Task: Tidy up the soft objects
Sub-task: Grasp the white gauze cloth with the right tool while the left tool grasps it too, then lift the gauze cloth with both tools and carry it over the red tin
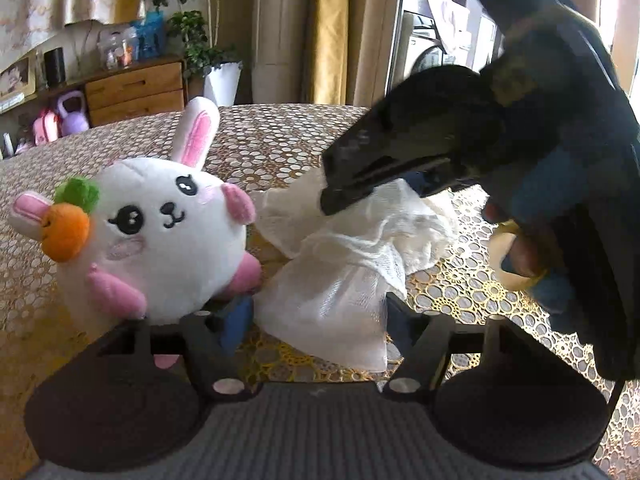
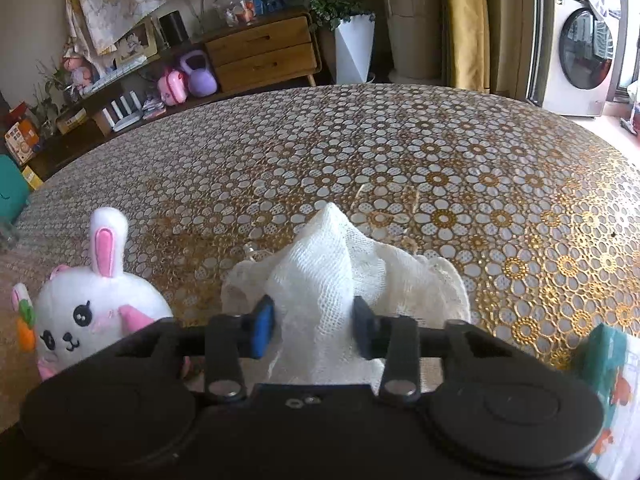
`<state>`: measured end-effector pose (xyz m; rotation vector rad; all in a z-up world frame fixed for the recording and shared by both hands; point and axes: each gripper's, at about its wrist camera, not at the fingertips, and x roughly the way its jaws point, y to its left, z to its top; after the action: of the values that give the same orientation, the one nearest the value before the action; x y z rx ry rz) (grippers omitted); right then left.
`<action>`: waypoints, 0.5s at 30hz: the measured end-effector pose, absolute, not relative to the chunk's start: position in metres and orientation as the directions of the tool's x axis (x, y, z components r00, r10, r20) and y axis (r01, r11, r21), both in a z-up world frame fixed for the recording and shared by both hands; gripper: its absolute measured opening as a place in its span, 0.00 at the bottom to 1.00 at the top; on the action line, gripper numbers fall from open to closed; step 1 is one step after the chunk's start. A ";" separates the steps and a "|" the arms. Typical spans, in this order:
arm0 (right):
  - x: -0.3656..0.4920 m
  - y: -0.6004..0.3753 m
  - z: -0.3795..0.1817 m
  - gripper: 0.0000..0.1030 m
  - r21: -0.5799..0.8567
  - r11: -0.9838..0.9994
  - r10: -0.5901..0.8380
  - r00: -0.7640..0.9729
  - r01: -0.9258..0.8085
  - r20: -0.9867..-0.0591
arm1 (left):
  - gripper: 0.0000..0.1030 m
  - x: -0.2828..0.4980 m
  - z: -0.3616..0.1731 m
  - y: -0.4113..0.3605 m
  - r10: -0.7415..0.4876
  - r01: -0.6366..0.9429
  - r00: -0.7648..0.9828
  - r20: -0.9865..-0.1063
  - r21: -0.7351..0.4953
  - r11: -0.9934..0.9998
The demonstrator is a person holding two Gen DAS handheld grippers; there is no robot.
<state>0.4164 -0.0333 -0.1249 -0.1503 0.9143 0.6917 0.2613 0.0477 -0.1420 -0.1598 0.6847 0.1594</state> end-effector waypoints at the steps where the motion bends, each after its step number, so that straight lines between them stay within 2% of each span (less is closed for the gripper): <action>1: 0.416 -0.037 -0.124 0.35 0.167 0.778 0.490 0.417 -0.606 -0.766 | 0.61 0.260 -0.141 0.048 0.097 -0.203 0.763 -0.639 -0.094 0.975; 6: 0.412 -0.054 -0.118 0.30 0.193 0.791 0.502 0.436 -0.580 -0.747 | 0.36 0.258 -0.137 0.051 0.101 -0.211 0.756 -0.646 -0.095 0.973; 9: 0.407 -0.062 -0.113 0.26 0.205 0.795 0.512 0.450 -0.570 -0.732 | 0.26 0.256 -0.135 0.050 0.091 -0.202 0.755 -0.649 -0.099 0.974; 12: 0.403 -0.076 -0.106 0.19 0.218 0.803 0.516 0.466 -0.554 -0.718 | 0.22 0.252 -0.131 0.047 0.088 -0.191 0.756 -0.648 -0.090 0.977; 15: 0.393 -0.089 -0.096 0.12 0.236 0.808 0.528 0.486 -0.540 -0.697 | 0.21 0.248 -0.126 0.043 0.090 -0.189 0.758 -0.646 -0.085 0.978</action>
<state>0.3934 -0.0892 -0.0956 -0.0154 0.8426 0.6495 0.2478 0.0435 -0.1264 -0.1489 0.6947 0.1526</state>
